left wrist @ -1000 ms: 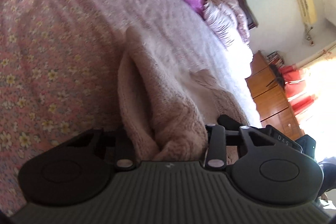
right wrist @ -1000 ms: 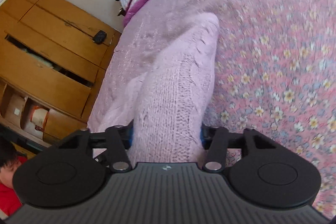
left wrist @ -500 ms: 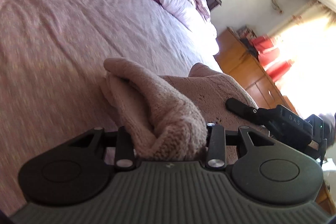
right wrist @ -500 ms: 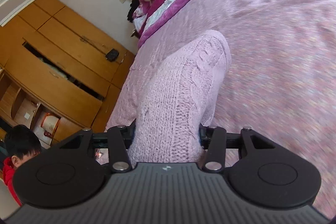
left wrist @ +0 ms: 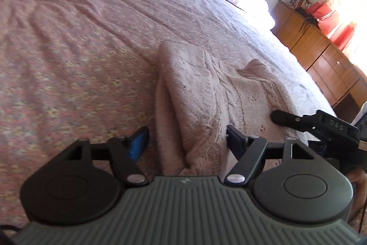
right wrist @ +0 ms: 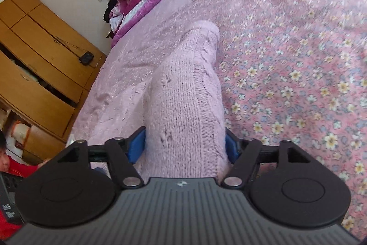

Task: Fold small clothes

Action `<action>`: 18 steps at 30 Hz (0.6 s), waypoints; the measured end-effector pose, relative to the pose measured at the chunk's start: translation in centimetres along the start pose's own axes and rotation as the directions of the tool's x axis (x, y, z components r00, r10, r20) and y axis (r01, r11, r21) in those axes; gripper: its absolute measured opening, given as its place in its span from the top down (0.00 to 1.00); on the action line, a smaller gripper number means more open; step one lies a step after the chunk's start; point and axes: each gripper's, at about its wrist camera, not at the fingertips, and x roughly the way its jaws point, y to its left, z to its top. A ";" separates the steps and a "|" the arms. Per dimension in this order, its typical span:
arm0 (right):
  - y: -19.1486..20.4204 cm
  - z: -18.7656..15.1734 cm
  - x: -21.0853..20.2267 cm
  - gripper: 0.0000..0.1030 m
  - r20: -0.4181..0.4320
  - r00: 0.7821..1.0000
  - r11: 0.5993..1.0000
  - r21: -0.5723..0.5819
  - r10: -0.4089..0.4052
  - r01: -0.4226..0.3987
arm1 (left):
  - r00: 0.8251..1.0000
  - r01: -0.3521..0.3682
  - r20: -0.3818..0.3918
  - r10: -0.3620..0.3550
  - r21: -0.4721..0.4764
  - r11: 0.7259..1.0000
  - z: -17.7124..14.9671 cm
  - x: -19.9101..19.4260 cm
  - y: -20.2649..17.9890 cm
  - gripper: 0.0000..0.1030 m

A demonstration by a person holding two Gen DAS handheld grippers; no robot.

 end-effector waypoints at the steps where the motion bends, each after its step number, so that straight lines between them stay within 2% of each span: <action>1: 0.1 -0.2 -0.3 0.22 0.016 1.000 1.000 -0.019 -0.014 0.014 | 1.000 -0.007 0.003 0.007 0.008 1.000 -0.2 -0.5 -0.2 0.27; 6: 1.1 -1.8 -2.8 0.17 0.088 0.994 0.992 -0.105 -0.064 0.073 | 0.997 -0.080 0.023 0.079 0.068 0.994 -1.0 -2.3 -1.2 0.24; 12: 2.2 -5.0 -6.0 0.10 0.164 0.981 0.966 -0.219 -0.100 0.135 | 0.987 -0.157 0.037 0.154 0.105 0.982 -2.7 -3.8 -2.1 0.13; 18: 2.7 -8.6 -7.9 0.07 0.170 0.976 0.945 -0.271 -0.138 0.181 | 0.984 -0.171 -0.014 0.175 0.147 0.974 -5.1 -3.9 -2.9 0.13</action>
